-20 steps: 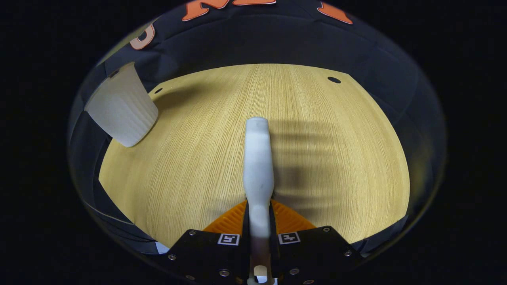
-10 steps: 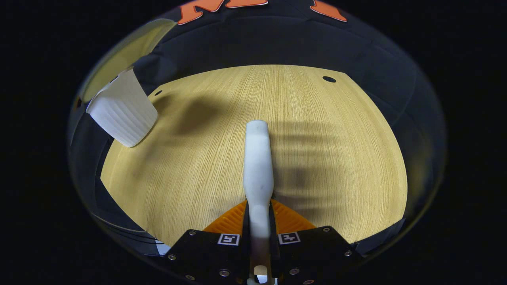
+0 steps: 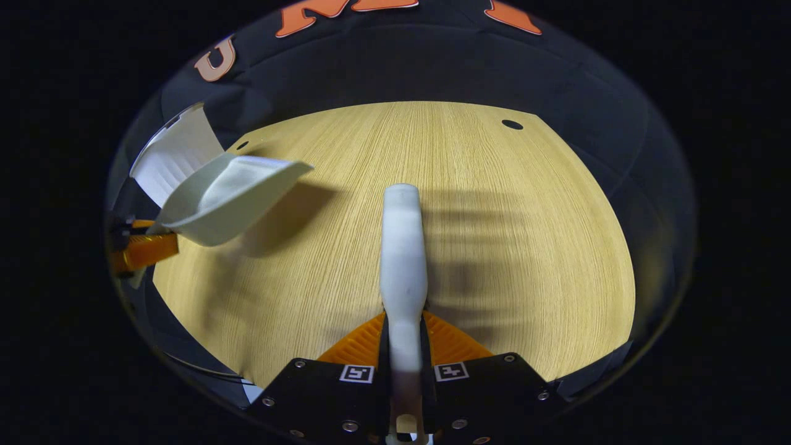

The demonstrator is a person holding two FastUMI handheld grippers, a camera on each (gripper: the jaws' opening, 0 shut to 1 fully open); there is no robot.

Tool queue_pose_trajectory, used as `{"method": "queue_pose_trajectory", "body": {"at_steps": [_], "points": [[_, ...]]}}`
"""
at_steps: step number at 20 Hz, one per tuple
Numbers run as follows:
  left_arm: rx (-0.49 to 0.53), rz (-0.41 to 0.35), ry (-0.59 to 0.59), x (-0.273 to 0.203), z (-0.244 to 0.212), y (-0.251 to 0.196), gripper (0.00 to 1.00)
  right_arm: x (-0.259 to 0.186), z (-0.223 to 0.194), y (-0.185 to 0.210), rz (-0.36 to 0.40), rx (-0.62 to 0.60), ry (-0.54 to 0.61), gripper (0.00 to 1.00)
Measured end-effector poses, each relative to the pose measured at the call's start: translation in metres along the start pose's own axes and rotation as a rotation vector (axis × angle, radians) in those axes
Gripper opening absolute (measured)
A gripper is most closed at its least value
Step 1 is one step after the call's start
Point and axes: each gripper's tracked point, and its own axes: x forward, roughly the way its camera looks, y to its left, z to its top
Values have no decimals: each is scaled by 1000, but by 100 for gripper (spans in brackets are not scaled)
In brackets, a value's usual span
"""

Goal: Pick up the small broom and dustpan from the desktop, sweep the trash into the dustpan with the broom, and then empty the trash into the garbage bin.

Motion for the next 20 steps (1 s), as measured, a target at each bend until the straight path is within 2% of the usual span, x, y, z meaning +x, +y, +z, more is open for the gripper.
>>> {"method": "queue_pose_trajectory", "body": {"at_steps": [2,5,6,8,10,12,20], "points": [[-65,-8,25,14,-11,-7,30,0,1,-3,-12,1,1,21],[-93,39,8,28,-6,-9,30,3,0,-4,-38,4,7,21],[-109,43,8,31,-8,-24,30,3,0,-4,-43,5,6,21],[-159,35,19,36,-14,-24,31,2,-1,-5,-50,6,10,21],[-149,61,5,39,-13,-24,31,3,-2,-7,-54,-2,17,21],[-172,60,12,43,-14,-29,31,1,-3,-7,-59,-8,23,21],[-153,72,84,60,-4,-42,34,4,-14,-5,-62,1,65,25]]}}
